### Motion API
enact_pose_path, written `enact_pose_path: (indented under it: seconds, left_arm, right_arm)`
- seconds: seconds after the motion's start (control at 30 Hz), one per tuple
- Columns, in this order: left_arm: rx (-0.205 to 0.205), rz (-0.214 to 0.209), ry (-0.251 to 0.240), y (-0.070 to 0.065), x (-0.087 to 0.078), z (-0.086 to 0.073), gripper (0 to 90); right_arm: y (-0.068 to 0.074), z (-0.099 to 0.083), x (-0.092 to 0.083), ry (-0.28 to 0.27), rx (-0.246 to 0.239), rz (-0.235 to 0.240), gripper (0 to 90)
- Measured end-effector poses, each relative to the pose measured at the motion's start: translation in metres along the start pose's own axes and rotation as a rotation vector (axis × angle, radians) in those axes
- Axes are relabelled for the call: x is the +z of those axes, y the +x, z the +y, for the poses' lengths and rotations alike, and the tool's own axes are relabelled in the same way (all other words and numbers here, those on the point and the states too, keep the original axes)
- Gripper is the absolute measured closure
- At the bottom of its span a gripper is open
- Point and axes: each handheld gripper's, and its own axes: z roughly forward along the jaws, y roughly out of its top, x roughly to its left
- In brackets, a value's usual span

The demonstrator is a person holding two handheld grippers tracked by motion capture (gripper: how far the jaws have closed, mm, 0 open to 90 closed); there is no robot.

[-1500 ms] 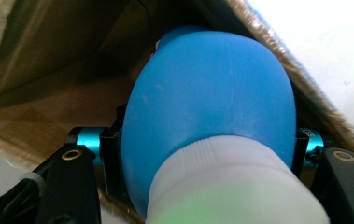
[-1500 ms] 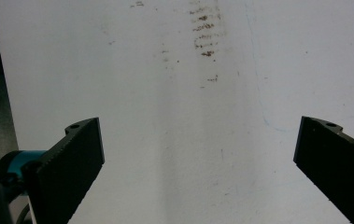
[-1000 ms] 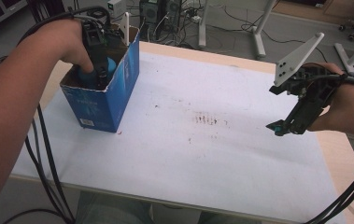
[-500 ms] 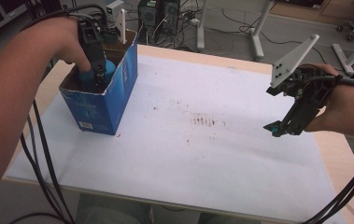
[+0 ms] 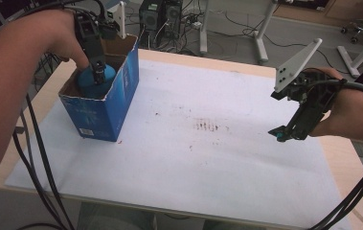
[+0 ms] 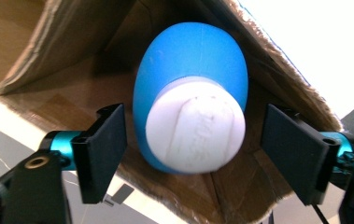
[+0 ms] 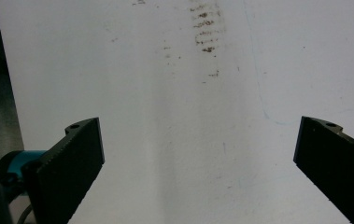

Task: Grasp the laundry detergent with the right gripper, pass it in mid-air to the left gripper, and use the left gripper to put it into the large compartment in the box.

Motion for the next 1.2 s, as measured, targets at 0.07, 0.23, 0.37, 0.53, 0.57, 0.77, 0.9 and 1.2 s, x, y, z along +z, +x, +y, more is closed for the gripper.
enact_pose_path:
  seconds: [0.07, 0.23, 0.37, 0.53, 0.57, 0.77, 0.9, 1.2]
  left_arm:
    - [0.0, 0.011, 0.0, -0.001, -0.007, -0.001, 22.3]
    - [0.001, 0.024, -0.007, -0.003, -0.016, -0.003, 20.1]
    - [0.013, 0.036, -0.015, -0.006, -0.027, -0.004, 19.0]
    - [0.018, 0.047, -0.023, -0.012, -0.035, -0.004, 16.5]
    - [0.026, 0.046, -0.022, -0.014, -0.037, -0.004, 16.5]
    - [0.089, 0.054, -0.027, -0.027, -0.048, 0.001, 14.0]
    - [0.147, 0.05, -0.04, -0.038, -0.054, 0.007, 10.7]
    - [0.301, 0.034, -0.077, -0.07, -0.061, 0.022, 8.1]
  right_arm:
    - [0.0, 0.001, 0.0, 0.005, -0.002, 0.003, 0.8]
    - [0.0, 0.003, 0.0, 0.006, -0.01, 0.008, 0.8]
    - [-0.001, 0.004, -0.001, 0.004, -0.007, 0.006, 0.8]
    - [-0.002, 0.005, -0.002, 0.011, -0.008, 0.006, 0.8]
    - [-0.002, 0.005, -0.002, 0.011, -0.008, 0.006, 0.8]
    - [-0.001, 0.004, 0.001, 0.03, -0.016, 0.012, 0.8]
    - [-0.003, 0.003, 0.0, 0.03, -0.016, 0.022, 0.8]
    - [-0.007, 0.002, -0.002, 0.042, -0.035, 0.032, 0.8]
